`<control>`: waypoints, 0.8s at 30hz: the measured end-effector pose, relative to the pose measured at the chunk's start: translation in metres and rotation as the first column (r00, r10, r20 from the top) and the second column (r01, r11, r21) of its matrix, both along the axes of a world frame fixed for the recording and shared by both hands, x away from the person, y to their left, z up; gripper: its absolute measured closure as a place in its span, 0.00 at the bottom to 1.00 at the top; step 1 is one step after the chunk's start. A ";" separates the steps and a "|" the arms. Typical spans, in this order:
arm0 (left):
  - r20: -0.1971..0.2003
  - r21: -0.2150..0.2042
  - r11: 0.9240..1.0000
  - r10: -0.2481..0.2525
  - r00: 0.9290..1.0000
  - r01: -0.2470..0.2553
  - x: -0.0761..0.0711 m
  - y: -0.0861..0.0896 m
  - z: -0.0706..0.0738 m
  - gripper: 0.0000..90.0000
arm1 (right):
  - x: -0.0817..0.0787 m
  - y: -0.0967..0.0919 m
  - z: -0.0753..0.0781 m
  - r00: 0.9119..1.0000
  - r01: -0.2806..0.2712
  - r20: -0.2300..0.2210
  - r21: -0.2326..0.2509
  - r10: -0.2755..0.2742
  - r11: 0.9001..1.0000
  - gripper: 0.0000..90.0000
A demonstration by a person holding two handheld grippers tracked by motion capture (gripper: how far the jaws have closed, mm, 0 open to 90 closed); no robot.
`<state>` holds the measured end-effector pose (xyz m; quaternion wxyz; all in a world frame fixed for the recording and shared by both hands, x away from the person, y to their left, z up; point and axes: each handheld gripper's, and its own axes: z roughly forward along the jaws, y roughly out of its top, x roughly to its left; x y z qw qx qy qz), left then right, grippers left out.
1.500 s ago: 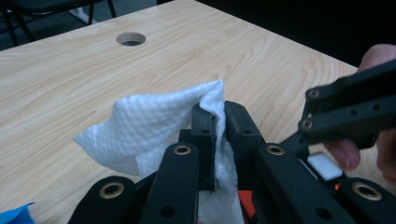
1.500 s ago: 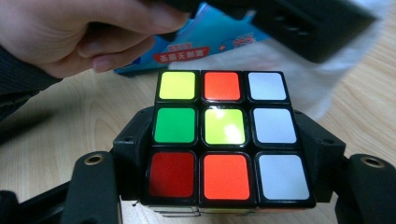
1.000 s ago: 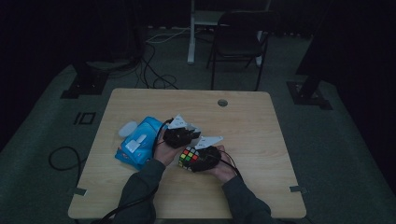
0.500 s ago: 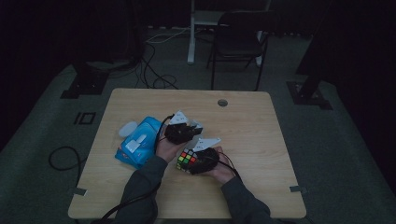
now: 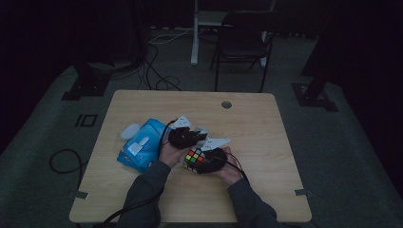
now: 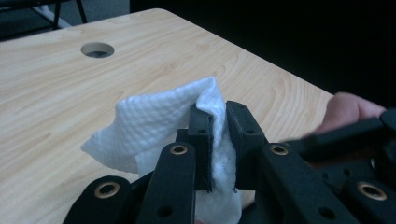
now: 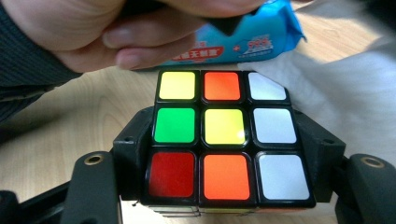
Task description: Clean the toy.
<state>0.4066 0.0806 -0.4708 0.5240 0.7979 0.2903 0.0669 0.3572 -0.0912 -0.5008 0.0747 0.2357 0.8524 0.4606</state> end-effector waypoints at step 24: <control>-0.036 0.010 0.999 -0.042 0.998 0.042 -0.006 0.003 -0.006 0.91 | 0.004 -0.011 0.002 0.999 0.039 0.032 -0.017 -0.039 0.999 0.38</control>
